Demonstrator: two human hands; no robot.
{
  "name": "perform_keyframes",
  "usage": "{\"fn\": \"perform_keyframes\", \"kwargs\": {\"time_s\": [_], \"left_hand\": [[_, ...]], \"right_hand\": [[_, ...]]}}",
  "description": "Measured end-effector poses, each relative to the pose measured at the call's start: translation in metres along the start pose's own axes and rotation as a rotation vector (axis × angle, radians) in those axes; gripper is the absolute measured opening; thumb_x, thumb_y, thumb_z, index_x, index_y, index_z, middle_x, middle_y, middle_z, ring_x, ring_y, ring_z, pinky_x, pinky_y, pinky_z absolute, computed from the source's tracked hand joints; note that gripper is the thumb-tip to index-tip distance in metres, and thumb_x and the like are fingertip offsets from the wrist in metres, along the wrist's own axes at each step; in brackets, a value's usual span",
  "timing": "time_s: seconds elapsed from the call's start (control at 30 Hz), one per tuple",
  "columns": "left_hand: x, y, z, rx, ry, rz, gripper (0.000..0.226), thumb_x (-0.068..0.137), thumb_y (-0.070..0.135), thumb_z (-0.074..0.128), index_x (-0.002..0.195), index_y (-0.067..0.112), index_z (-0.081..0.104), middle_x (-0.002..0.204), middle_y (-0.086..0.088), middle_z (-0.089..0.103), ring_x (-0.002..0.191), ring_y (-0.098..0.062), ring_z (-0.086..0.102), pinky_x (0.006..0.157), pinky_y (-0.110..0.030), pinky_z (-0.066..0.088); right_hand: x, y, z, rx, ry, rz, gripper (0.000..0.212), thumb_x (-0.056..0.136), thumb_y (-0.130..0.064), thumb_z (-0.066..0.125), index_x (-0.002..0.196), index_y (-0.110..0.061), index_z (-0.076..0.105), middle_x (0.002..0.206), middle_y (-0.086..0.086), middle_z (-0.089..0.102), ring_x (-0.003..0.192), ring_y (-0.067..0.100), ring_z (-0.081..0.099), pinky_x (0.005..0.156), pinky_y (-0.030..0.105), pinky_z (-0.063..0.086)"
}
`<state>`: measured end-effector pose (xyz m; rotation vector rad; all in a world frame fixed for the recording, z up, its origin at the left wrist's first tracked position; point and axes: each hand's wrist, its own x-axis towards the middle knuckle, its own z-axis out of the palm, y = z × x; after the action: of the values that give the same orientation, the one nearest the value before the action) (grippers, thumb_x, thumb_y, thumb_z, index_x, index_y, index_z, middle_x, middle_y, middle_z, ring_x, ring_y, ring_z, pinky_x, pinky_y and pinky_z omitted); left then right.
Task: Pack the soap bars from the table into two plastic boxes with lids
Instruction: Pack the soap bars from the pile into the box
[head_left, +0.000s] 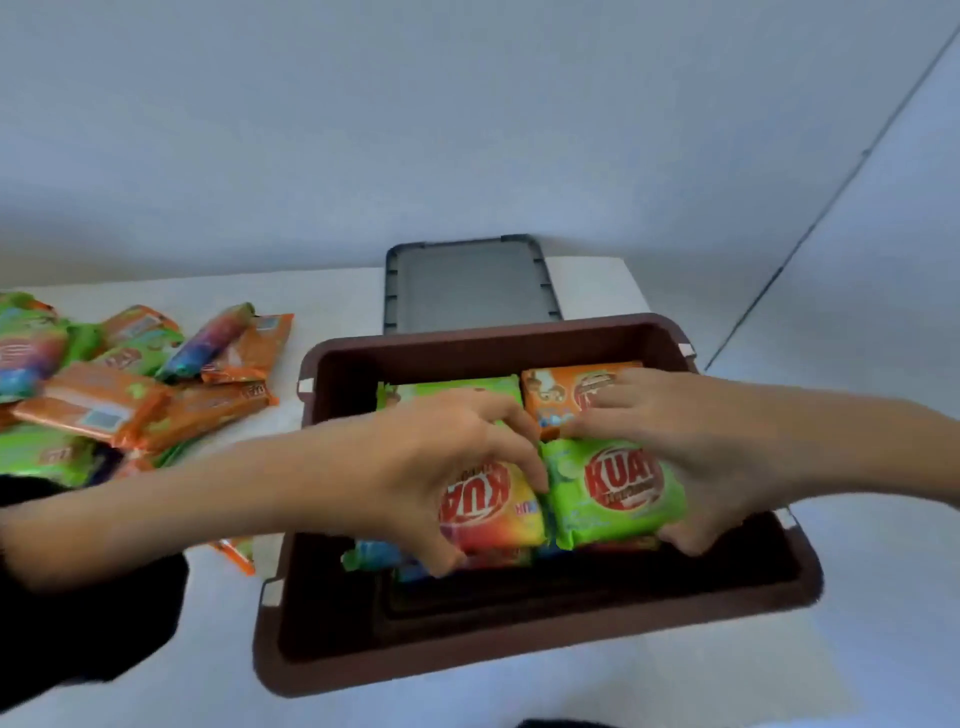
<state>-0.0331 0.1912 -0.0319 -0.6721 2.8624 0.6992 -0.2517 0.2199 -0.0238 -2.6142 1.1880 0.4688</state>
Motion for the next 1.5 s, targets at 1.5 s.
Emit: {"fn": "perform_keyframes", "kwargs": {"time_s": [1.5], "left_hand": [[-0.256,-0.231,0.025,-0.116,0.698,-1.234,0.074,0.075,0.049,0.067,0.138,0.021,0.039,0.141,-0.009,0.041,0.132,-0.027,0.036,0.111,-0.043,0.028]], "right_hand": [[0.367,-0.082,-0.082,0.2,0.187,-0.386,0.059,0.085,-0.039,0.062,0.138,-0.022,0.042,0.137,0.009,0.044,0.128,0.021,0.04,0.101,0.028,0.03]]}}
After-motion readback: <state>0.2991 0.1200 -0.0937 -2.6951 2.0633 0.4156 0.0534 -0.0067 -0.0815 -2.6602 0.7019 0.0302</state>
